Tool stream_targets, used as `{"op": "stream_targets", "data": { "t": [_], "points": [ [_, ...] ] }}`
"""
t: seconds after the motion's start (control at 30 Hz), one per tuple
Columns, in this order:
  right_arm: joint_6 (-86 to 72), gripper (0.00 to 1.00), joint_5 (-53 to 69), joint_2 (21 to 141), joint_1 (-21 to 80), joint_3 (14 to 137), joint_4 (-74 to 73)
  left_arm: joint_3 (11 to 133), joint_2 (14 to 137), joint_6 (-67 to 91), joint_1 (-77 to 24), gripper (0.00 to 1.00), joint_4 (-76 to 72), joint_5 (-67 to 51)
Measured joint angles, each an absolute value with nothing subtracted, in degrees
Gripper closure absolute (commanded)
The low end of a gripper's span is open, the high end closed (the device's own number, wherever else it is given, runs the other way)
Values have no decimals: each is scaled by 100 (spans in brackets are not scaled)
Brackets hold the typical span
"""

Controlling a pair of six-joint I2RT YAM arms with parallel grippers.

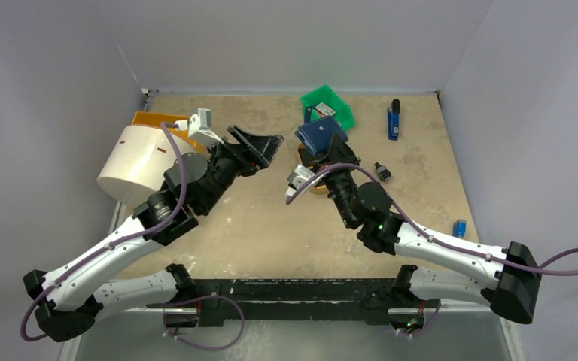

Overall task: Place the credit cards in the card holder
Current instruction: Close the card holder at the center of the board.

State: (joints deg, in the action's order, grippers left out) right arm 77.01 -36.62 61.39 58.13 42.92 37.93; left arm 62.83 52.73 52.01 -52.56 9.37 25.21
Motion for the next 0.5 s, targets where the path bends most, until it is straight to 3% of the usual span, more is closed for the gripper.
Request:
{"op": "stream_targets", "data": {
  "t": [0.5],
  "points": [
    [9347,100,-3656,5784,6206,3881,4644,6147,5900,5793,-5380,23,-165,1763]
  ]
}}
